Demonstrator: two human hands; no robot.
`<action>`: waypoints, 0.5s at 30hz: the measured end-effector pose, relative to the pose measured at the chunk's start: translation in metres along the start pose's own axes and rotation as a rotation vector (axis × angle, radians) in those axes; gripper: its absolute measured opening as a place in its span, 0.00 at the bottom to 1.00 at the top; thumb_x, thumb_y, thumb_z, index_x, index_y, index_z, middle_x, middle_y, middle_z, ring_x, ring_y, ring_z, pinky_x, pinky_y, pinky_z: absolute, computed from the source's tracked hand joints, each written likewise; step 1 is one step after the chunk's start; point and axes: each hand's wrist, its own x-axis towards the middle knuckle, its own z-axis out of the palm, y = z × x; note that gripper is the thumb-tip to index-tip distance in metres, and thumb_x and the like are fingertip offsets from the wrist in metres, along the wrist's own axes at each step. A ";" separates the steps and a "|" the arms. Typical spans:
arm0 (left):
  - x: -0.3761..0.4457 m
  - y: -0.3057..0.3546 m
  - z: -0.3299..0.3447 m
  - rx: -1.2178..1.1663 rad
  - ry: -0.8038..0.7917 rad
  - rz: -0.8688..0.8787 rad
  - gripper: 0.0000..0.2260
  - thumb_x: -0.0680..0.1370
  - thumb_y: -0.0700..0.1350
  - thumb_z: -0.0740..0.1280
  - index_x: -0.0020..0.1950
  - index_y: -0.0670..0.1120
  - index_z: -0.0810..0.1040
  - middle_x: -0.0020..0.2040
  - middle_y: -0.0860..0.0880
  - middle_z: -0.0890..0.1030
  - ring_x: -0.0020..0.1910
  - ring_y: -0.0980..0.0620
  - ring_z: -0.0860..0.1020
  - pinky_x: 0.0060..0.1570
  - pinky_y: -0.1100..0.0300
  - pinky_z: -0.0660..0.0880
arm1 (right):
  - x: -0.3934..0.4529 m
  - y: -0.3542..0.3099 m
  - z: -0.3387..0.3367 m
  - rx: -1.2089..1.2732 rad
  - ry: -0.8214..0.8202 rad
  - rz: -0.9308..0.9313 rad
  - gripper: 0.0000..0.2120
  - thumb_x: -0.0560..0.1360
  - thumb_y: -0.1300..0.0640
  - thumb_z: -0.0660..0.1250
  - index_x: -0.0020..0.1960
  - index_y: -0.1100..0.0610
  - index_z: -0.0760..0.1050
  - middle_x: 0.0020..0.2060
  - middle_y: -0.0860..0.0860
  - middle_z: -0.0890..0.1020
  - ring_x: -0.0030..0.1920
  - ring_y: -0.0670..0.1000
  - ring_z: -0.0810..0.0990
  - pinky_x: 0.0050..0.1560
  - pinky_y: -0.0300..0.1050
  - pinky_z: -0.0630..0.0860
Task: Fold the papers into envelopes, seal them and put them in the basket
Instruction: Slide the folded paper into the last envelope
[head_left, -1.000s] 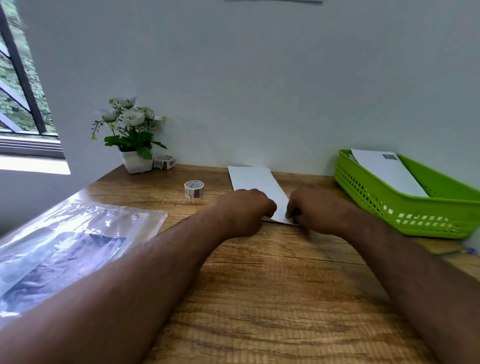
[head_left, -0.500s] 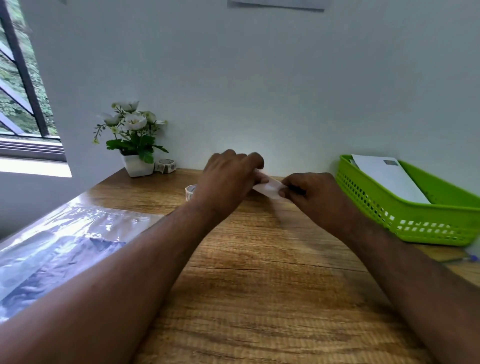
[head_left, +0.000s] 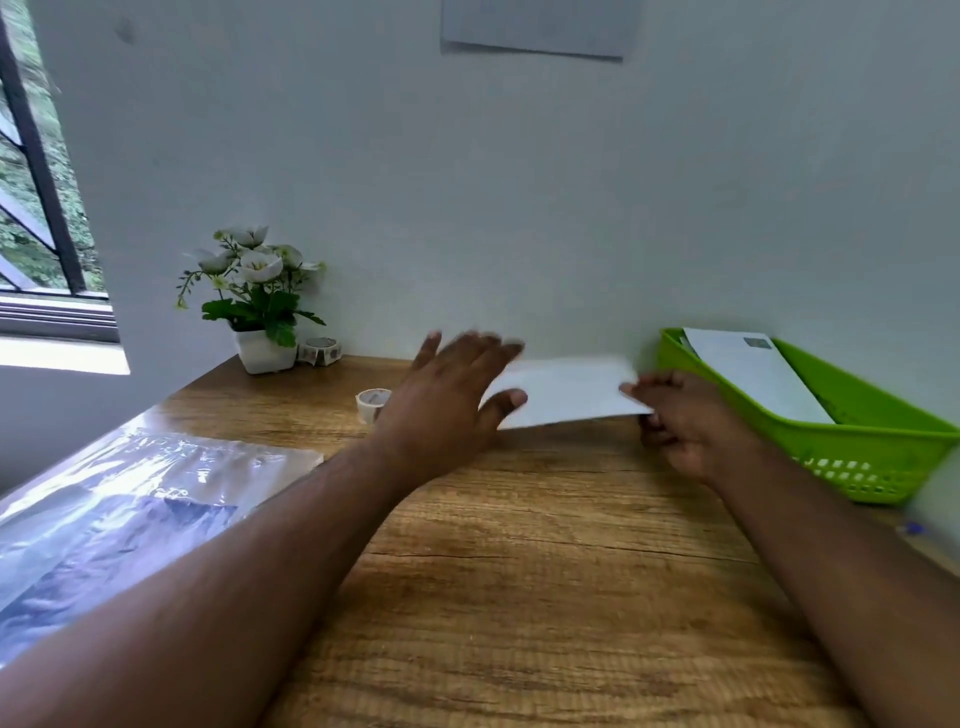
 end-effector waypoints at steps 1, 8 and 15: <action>-0.001 0.000 0.006 -0.006 -0.132 -0.031 0.25 0.82 0.59 0.53 0.78 0.55 0.56 0.78 0.52 0.57 0.78 0.53 0.51 0.74 0.54 0.42 | 0.005 0.006 -0.007 -0.142 0.003 0.036 0.13 0.73 0.68 0.69 0.43 0.55 0.67 0.33 0.53 0.71 0.17 0.43 0.63 0.18 0.30 0.55; -0.005 0.001 0.028 -0.128 -0.581 -0.135 0.24 0.83 0.58 0.52 0.78 0.56 0.56 0.79 0.52 0.54 0.78 0.50 0.52 0.75 0.50 0.50 | 0.012 0.012 -0.013 -0.994 -0.102 -0.110 0.12 0.70 0.62 0.73 0.50 0.59 0.74 0.34 0.53 0.76 0.27 0.50 0.73 0.23 0.37 0.66; -0.004 -0.004 0.033 -0.083 -0.716 -0.112 0.25 0.83 0.59 0.48 0.79 0.57 0.49 0.80 0.52 0.49 0.78 0.49 0.46 0.75 0.48 0.45 | 0.011 0.026 0.000 -1.752 -0.194 -0.633 0.21 0.80 0.51 0.57 0.72 0.51 0.65 0.72 0.52 0.67 0.70 0.53 0.66 0.70 0.46 0.63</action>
